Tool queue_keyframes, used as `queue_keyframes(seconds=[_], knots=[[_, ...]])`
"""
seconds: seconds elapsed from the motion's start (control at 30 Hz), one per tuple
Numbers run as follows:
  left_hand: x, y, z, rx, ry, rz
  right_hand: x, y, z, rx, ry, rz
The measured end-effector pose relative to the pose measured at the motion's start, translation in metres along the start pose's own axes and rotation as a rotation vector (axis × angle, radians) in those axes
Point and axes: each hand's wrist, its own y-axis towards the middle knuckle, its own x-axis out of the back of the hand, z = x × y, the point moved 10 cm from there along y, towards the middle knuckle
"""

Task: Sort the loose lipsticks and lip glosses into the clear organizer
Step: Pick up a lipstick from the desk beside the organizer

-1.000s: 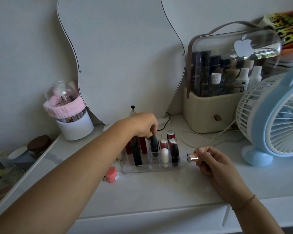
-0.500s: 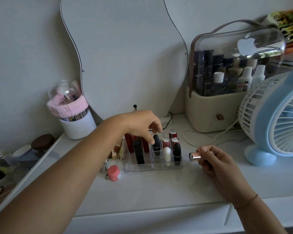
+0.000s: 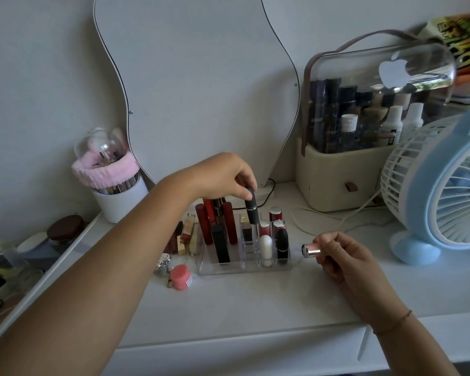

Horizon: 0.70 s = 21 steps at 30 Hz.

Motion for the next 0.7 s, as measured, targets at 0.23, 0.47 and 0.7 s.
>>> queue_keyframes(seconds=[0.23,0.47,0.7], knots=[[-0.005,0.010,0.001,0.009,0.005,-0.047,0.001,0.001,0.001,0.005,0.008,-0.004],[-0.035,0.015,0.009,0.029,0.039,0.017,0.000,0.000,0.000,0.004,0.012,-0.005],[-0.056,0.021,0.016,0.061,0.069,0.042,0.000,0.000,0.000,-0.001,0.006,0.002]])
